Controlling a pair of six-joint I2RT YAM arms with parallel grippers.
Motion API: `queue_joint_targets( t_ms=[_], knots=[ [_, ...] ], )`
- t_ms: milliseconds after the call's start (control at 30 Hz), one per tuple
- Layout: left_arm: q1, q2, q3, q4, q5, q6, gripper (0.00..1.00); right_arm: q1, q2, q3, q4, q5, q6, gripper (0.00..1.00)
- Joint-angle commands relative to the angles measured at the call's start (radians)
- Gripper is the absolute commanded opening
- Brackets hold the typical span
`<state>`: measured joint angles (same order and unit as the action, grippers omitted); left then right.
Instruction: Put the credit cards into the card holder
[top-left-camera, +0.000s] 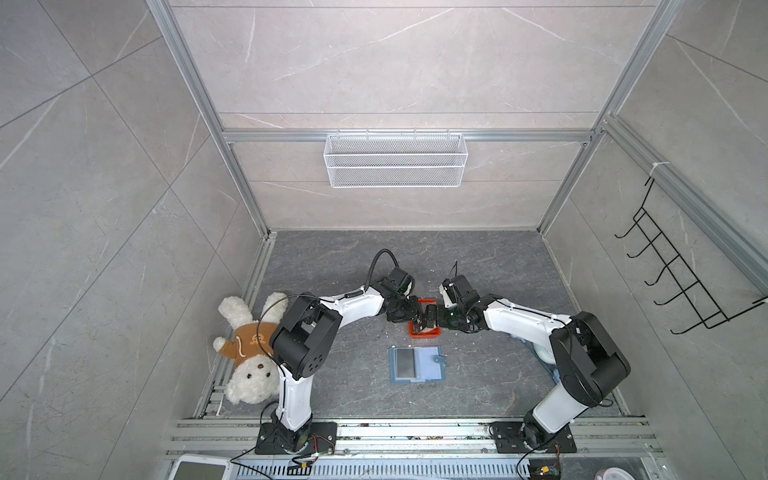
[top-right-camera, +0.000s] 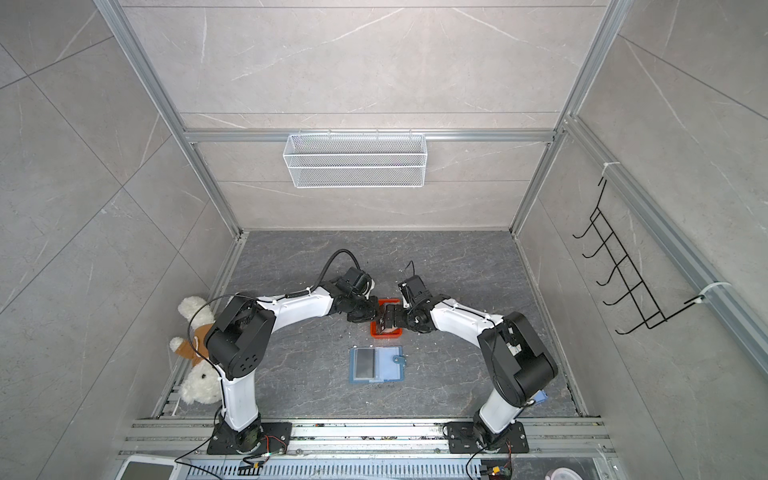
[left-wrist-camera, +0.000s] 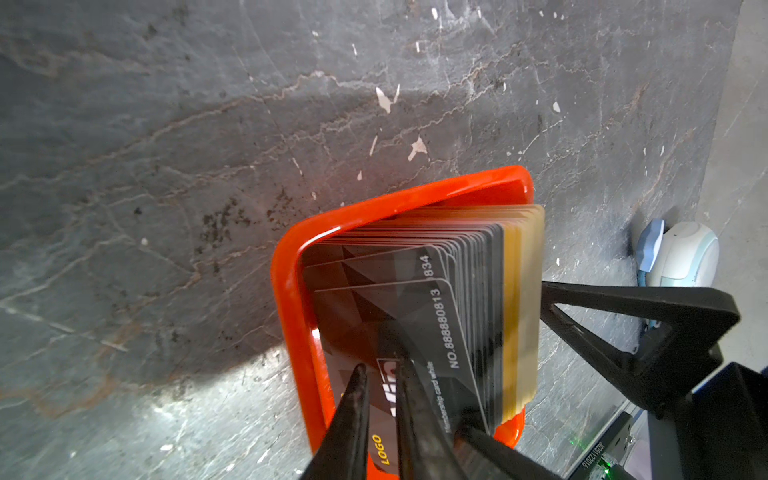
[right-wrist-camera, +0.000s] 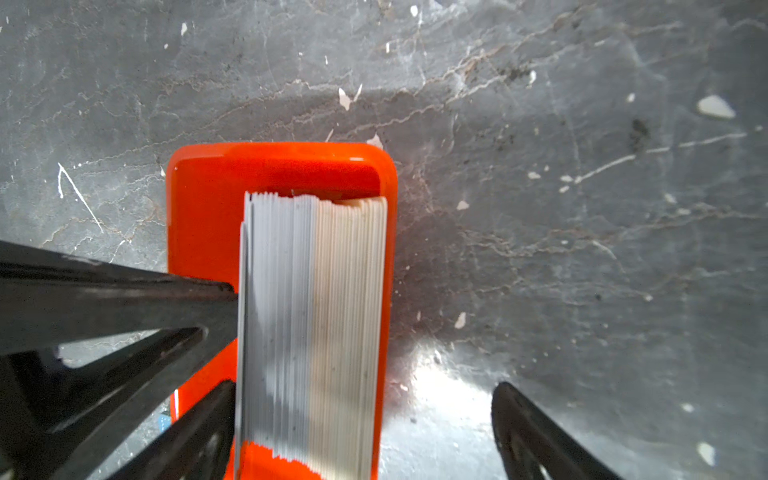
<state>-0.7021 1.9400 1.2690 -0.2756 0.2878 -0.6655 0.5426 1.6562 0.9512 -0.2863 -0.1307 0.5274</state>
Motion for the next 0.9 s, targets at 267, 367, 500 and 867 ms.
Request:
queue_joint_targets(
  t_ms=[267,367,500,867],
  knots=[
    [0.004,0.017,-0.02,0.013,0.032,-0.019,0.2,-0.001,-0.089,0.003,-0.06,0.0,0.006,0.92],
    [0.004,0.017,-0.019,0.016,0.033,-0.021,0.2,0.001,-0.115,-0.001,-0.059,-0.028,0.033,0.89],
    [0.004,0.017,-0.018,0.017,0.033,-0.023,0.2,0.006,-0.161,-0.014,-0.051,-0.04,0.093,0.82],
    [0.004,0.025,-0.016,0.023,0.033,-0.026,0.21,0.056,-0.228,-0.024,-0.007,-0.03,0.173,0.65]
  ],
)
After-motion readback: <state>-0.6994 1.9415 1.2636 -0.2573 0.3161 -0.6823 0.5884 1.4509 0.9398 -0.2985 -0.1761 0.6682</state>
